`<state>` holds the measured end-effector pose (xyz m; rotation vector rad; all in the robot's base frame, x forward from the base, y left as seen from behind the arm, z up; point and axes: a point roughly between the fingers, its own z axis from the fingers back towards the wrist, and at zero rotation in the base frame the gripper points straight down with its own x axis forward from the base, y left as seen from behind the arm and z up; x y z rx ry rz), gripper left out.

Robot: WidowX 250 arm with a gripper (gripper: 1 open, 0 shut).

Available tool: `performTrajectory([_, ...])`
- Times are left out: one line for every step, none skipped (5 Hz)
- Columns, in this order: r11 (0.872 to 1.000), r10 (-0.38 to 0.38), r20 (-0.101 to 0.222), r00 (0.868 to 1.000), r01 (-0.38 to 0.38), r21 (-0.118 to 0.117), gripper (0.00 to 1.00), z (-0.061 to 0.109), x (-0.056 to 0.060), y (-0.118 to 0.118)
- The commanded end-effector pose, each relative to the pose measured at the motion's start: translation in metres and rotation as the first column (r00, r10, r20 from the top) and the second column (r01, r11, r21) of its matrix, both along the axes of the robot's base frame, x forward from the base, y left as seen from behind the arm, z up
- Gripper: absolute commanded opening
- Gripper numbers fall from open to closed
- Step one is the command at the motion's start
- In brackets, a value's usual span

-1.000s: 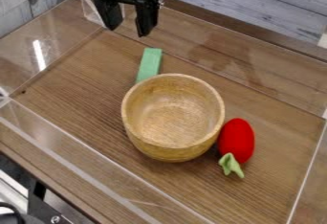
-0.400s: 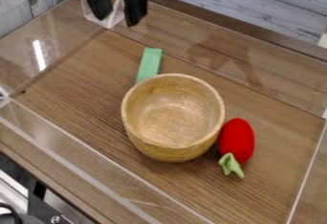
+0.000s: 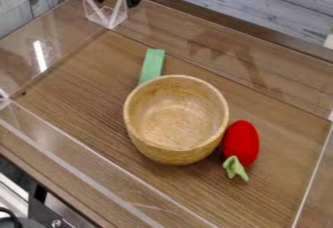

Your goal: Remove the green block from the brown bowl and put it on the table

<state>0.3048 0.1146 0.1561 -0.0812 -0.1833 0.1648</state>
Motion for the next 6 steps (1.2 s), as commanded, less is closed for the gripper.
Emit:
performTrajectory([1.0,0.002,0.036,0.999,-0.003,0.02,1.0,0.005,0.004,0.008])
performTrajectory([1.0,0.008,0.02,1.0,-0.009,0.018,0.0,-0.01,0.001,0.015])
performTrajectory([1.0,-0.006,0.015,1.0,0.006,0.02,1.0,-0.018,0.002,0.018])
performTrajectory([0.999,0.021,0.012,1.0,-0.022,0.027,1.0,-0.022,-0.004,0.021])
performTrajectory([0.999,0.02,0.007,1.0,-0.02,0.034,1.0,-0.021,-0.01,0.027])
performTrajectory([0.998,-0.006,0.006,1.0,0.005,0.055,1.0,-0.02,-0.014,0.035])
